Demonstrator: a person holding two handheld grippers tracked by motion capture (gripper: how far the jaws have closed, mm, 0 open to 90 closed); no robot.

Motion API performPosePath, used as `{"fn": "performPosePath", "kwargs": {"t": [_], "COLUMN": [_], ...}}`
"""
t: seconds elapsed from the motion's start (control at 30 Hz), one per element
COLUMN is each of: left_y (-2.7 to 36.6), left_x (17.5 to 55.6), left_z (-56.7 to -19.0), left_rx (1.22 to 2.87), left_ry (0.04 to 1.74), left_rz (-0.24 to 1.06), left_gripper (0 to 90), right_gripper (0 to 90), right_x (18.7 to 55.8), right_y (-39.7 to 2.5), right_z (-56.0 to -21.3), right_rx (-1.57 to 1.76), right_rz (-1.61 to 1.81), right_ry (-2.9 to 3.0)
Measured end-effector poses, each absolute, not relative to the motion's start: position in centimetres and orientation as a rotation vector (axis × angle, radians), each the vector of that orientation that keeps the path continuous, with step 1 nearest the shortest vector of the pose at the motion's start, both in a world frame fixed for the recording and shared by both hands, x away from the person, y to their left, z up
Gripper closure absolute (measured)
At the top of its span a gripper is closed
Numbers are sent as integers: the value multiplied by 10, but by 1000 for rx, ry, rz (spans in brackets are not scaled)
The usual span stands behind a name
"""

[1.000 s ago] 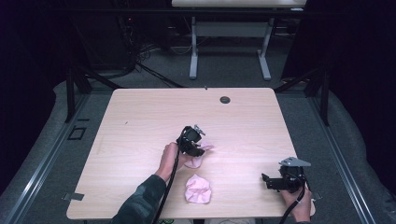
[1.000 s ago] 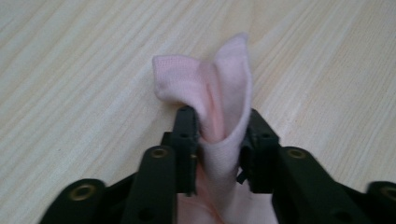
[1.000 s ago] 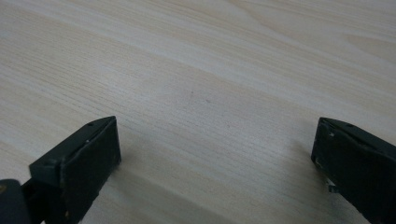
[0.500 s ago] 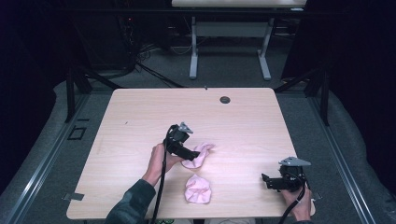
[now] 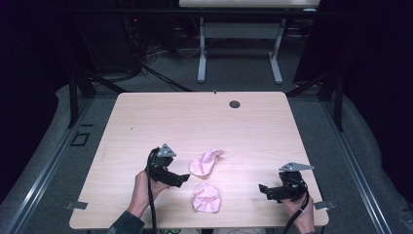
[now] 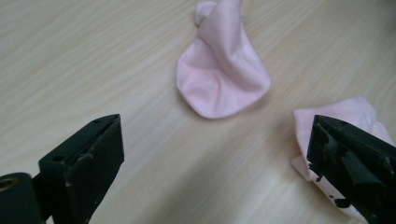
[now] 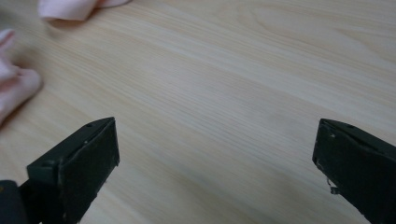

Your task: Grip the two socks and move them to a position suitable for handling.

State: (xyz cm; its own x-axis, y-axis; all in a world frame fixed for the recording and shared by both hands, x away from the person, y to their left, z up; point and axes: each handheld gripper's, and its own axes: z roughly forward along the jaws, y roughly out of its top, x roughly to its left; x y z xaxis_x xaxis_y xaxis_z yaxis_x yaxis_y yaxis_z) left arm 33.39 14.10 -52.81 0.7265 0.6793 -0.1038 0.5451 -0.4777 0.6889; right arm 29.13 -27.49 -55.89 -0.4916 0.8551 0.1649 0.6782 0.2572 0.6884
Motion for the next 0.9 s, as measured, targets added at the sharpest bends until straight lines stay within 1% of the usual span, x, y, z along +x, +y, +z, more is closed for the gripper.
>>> {"fn": "performPosePath", "kwargs": {"t": [0.13, 0.2, 0.43, 0.53, 0.83, 0.9], "left_y": [147, 150, 158, 161, 147, 144], "left_x": [319, 311, 287, 278, 252, 250], "left_z": [-534, -537, -541, -543, -555, -557], "left_rx": [2169, 2140, 2114, 2083, 2068, 2070], "left_ry": [938, 952, 974, 989, 998, 995], "left_rz": [247, 252, 290, 291, 273, 264], "left_gripper": [1, 0, 0, 2, 2, 2], "right_gripper": [2, 5, 7, 21, 63, 93], "right_x": [289, 288, 288, 289, 291, 293], "right_y": [-251, -239, -202, -188, -152, -147], "right_z": [-546, -541, -524, -519, -512, -512], "right_rx": [1350, 1312, 1176, 1133, 1032, 1027], "right_rz": [1075, 1077, 1082, 1092, 1077, 1080], "right_ry": [2340, 2353, 2423, 2452, 2541, 2558]}}
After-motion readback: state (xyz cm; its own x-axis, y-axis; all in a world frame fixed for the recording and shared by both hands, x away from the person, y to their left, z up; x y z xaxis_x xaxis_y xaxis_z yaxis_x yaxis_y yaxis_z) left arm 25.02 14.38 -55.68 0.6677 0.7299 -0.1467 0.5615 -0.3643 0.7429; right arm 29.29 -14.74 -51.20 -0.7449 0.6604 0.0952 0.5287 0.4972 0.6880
